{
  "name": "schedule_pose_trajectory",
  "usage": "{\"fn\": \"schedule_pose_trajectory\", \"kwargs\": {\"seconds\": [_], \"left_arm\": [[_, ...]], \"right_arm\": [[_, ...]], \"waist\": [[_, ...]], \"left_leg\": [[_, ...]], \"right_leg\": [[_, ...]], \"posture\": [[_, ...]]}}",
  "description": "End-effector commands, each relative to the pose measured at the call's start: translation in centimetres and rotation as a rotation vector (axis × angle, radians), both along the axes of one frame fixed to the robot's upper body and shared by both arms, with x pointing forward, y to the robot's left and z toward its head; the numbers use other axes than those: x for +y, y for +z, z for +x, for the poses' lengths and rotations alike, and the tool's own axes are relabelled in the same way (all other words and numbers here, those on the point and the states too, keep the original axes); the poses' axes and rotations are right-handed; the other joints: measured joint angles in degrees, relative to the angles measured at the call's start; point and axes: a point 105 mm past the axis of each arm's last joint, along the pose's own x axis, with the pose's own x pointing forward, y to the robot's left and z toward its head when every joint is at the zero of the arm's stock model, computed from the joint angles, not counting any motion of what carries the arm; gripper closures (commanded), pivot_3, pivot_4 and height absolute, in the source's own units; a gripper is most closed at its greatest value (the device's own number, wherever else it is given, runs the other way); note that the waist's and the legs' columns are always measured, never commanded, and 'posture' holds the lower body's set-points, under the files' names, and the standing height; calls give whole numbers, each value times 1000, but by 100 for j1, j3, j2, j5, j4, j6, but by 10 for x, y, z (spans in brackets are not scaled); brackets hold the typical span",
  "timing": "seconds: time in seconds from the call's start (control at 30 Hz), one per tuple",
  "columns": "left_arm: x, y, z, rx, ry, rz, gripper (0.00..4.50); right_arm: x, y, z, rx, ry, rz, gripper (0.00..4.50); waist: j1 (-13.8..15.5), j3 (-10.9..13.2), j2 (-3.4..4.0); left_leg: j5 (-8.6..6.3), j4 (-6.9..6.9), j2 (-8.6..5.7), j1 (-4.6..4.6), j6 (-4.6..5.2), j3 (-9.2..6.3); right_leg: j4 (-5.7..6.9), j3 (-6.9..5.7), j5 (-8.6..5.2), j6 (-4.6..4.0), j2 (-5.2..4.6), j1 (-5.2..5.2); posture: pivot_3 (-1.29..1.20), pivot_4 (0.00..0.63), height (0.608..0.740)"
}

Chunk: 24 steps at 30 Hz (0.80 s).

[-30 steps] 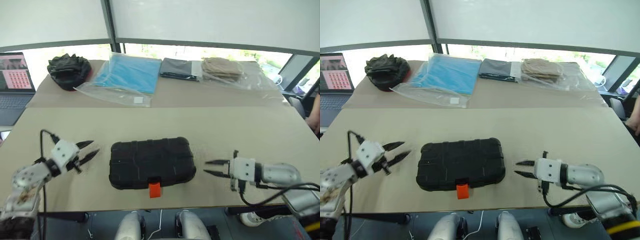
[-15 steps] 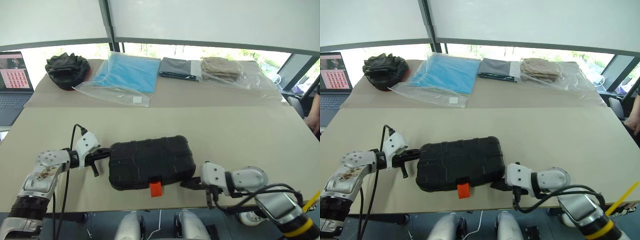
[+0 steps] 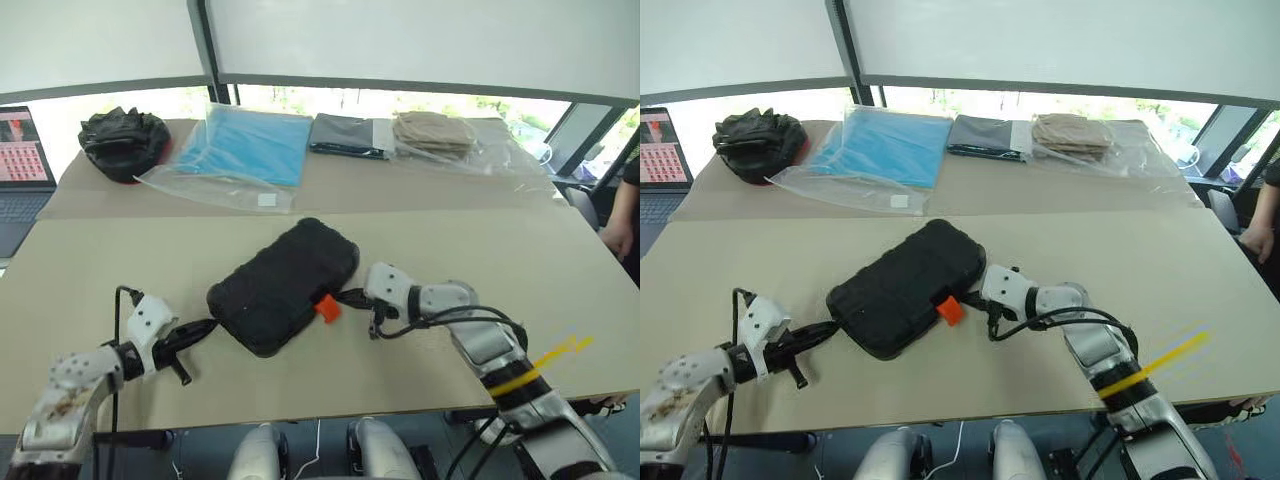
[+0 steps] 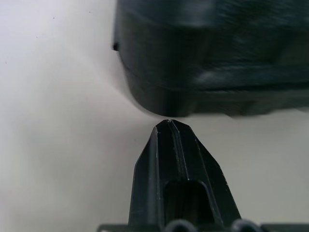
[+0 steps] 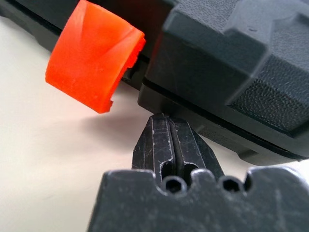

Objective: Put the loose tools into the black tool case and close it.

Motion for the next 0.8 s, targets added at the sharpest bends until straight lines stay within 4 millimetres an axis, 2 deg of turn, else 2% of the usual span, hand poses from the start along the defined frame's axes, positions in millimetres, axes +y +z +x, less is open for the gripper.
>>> {"fn": "schedule_pose_trajectory", "kwargs": {"seconds": [0.03, 0.1, 0.17, 0.27, 0.33, 0.47, 0.7, 0.8], "left_arm": [[11, 31, 9, -111, 72, -46, 4485], [19, 47, 15, -139, 100, -77, 4485], [18, 70, 20, -151, 64, -103, 4485], [6, 88, 23, -127, -21, -134, 4485], [-13, 93, 28, -101, -103, -141, 4485], [-49, 89, 42, -78, -229, -92, 4485], [-89, 71, 69, -60, -287, -35, 4485], [-114, 68, 76, -49, -329, -25, 4485]], "right_arm": [[-4, 21, 5, -65, 9, 42, 4500], [-11, 23, -1, -40, 23, 41, 4500], [-19, 24, -16, 2, 52, 45, 4500], [-24, 23, -32, 54, 80, 42, 4500], [-23, 21, -43, 85, 93, 36, 4500], [-13, 22, -50, 100, 86, 59, 4500], [-7, 20, -47, 99, 57, 76, 4500], [-4, 17, -46, 96, 49, 75, 4500]], "waist": [[24, 1, 0], [29, 1, 0], [54, 2, -2], [76, 3, -3], [72, 3, -2], [73, 3, -3], [68, 4, -6], [96, 5, -7]], "left_leg": [[1, 0, 0, 0, -2, -3], [2, 0, -1, 0, -4, -4], [3, 0, -3, 0, -4, -6], [0, 0, -4, -1, -2, -12], [-1, -2, -8, 0, 0, -9], [0, -3, -11, 3, -2, -8], [4, -2, -12, 1, -7, -10], [4, -2, -14, -1, -7, -10]], "right_leg": [[0, -2, 0, 0, 0, 1], [0, -2, 0, -1, -2, 2], [-1, -4, 1, 0, -3, 6], [-4, -9, 0, 1, -4, 9], [-6, -7, 0, 2, -8, 11], [-5, -6, -1, 4, -4, 14], [-8, 4, -2, 0, 24, 14], [-9, 3, -2, 1, 23, 15]], "posture": [[0, 150, 740], [0, 150, 740], [0, 150, 740], [0, 150, 740], [0, 150, 740], [0, 150, 740], [0, 150, 740], [0, 150, 740]]}}
